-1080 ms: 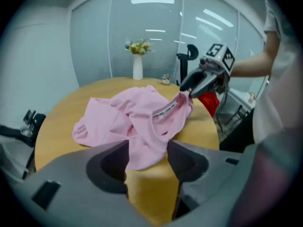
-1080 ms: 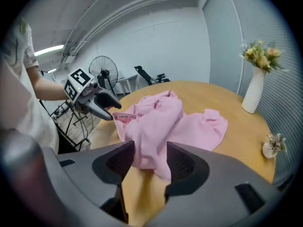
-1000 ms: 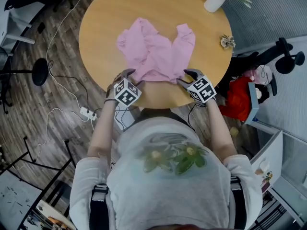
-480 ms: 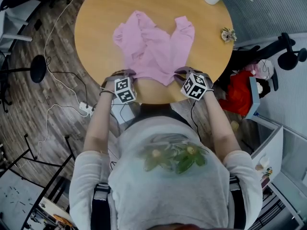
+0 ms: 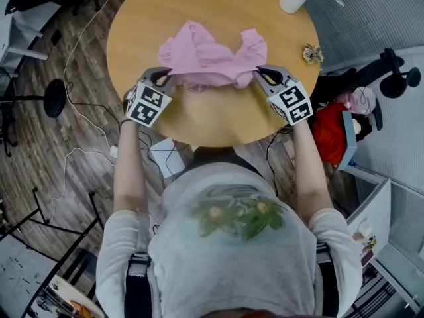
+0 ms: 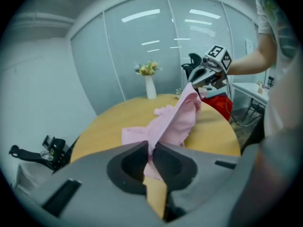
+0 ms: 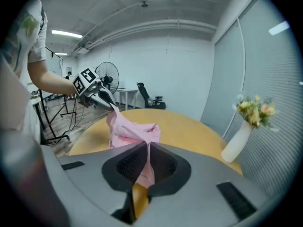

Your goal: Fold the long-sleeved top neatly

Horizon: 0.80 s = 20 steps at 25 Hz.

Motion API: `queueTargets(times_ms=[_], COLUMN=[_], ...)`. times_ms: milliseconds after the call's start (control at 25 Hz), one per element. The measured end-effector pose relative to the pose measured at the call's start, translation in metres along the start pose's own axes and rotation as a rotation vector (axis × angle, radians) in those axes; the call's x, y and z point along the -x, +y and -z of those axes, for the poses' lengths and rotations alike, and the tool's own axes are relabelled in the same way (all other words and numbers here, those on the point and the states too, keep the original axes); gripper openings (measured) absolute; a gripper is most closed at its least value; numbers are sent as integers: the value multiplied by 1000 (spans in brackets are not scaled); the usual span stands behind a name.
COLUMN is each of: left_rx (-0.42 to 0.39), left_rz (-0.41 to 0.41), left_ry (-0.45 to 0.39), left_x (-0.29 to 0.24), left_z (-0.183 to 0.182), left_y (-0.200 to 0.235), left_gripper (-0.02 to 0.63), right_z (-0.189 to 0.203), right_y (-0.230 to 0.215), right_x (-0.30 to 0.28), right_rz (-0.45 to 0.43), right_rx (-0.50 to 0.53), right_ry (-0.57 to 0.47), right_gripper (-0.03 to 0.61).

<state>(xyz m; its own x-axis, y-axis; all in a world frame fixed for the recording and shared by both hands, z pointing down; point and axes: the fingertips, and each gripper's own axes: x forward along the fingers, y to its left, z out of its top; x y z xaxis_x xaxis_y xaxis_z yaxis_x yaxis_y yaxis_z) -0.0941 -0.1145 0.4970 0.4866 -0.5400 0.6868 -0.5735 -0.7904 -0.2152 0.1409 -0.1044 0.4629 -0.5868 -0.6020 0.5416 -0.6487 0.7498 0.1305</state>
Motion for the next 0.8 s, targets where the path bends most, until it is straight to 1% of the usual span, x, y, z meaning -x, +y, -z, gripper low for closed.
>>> queueTargets(times_ms=[80,120,200,240,280,400,520,680,800], left_rx=[-3,12,75,100,108,58,5,-92,-148], left_rz=[-98,-135,-189,-214,-244,-351,-421,-511,-567], left_ry=[-71,-113,-203,-239,-263,-314,-377,-437,-490], left_x=[16,24,39,46,53,81,119,172,212], left_z=[-40,-59,-95,-110,-125,-170,-212,-262,-294], left_y=[32,47,72,83,91,117,137,149,147], left_gripper=[34,34,34,34,34,34,34,34,34], right_z=[-41,-62,-101,-117,-132,-181,-228,-282,-316], right_y=[-23,-35,-59,-70,-79,-99,-110,-113,-110], right_x=[7,12,24,30,35,53,76,115,151], right_rz=[71,109,190,230,270,376,447,531,598], right_rx=[14,12,9,16,34,117,170,250,284], right_ry=[-70,-108,-176,-199,-214,-251,-304,-360,-416], right_gripper=[34,34,34,34,34,34,34,34,34])
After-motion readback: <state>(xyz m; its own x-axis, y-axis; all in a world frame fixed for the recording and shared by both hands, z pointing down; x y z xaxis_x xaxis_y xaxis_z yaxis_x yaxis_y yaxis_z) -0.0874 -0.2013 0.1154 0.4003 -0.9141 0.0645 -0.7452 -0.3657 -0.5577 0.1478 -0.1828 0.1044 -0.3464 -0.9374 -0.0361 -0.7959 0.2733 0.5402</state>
